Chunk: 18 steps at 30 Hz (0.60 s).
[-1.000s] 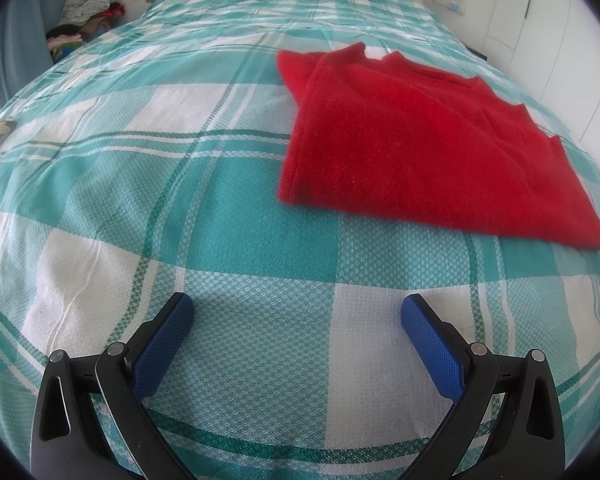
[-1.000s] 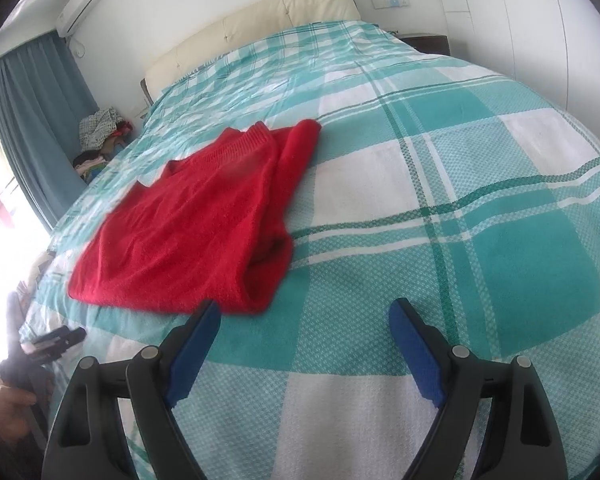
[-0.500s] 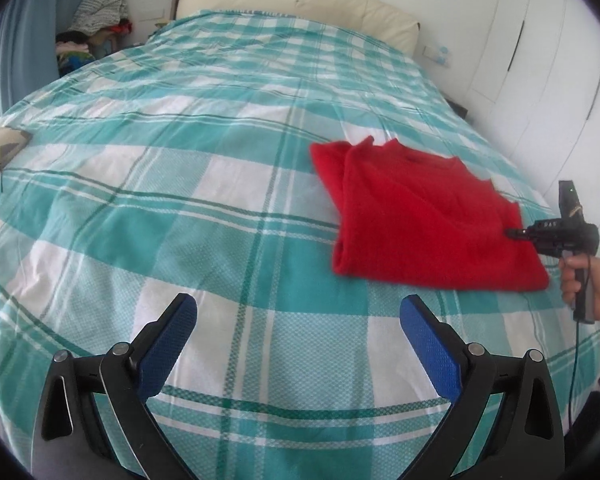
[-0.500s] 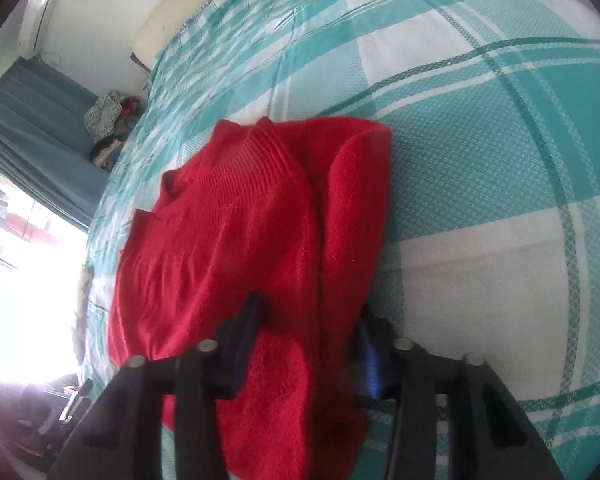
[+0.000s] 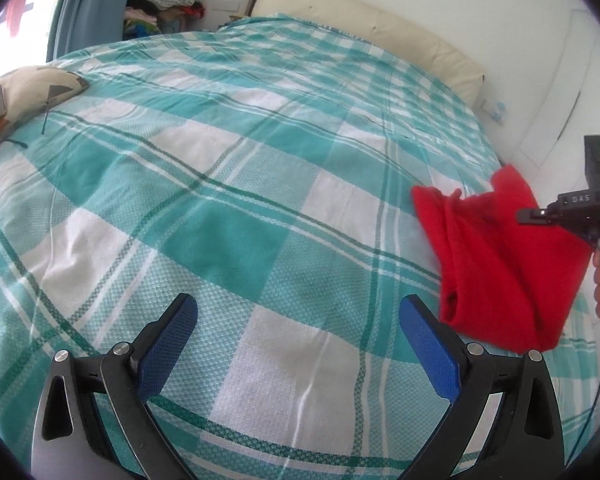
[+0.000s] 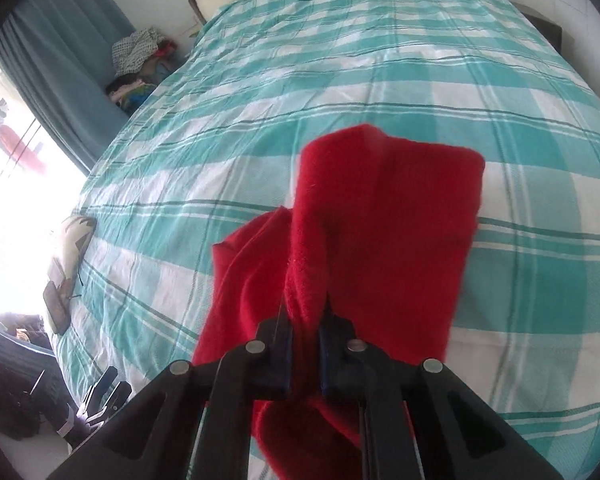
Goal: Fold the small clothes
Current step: 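Fold the held edge over the sweater and open the right gripper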
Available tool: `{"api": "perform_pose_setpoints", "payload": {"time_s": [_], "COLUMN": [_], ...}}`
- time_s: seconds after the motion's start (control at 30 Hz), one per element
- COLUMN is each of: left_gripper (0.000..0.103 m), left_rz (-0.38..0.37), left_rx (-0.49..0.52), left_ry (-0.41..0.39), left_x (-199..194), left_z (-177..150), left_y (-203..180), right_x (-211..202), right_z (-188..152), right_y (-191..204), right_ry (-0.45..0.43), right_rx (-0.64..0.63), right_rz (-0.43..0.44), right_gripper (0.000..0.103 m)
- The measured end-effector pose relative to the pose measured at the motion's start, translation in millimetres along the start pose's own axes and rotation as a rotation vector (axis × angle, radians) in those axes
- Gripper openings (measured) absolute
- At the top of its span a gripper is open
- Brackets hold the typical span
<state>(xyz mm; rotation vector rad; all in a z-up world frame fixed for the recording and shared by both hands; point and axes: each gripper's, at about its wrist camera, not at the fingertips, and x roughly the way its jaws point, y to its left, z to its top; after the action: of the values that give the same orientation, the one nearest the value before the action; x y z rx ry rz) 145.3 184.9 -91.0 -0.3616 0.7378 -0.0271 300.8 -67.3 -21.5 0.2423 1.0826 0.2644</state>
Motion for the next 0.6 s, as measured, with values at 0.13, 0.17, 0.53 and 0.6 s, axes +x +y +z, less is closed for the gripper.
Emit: {"api": "perform_pose_setpoints", "payload": {"time_s": [0.13, 0.17, 0.53, 0.6], "left_gripper": [0.101, 0.101, 0.101, 0.101], "left_rz": [-0.02, -0.026, -0.046, -0.048], "left_rx": [-0.007, -0.005, -0.025, -0.017], "left_ry": [0.022, 0.02, 0.0, 0.003], "left_x": [2, 1, -7, -6], "left_z": [-2, -1, 8, 7], "left_y": [4, 4, 10, 8], "right_x": [56, 65, -12, 3], "right_z": [-19, -23, -33, -54], "right_y": [26, 27, 5, 12], "right_ry": [0.061, 0.08, -0.01, 0.042], "right_rx": [0.025, 0.056, -0.089, -0.181], "right_rz": [-0.002, 0.022, 0.088, 0.029], "right_gripper": [0.012, 0.019, 0.059, 0.041]}}
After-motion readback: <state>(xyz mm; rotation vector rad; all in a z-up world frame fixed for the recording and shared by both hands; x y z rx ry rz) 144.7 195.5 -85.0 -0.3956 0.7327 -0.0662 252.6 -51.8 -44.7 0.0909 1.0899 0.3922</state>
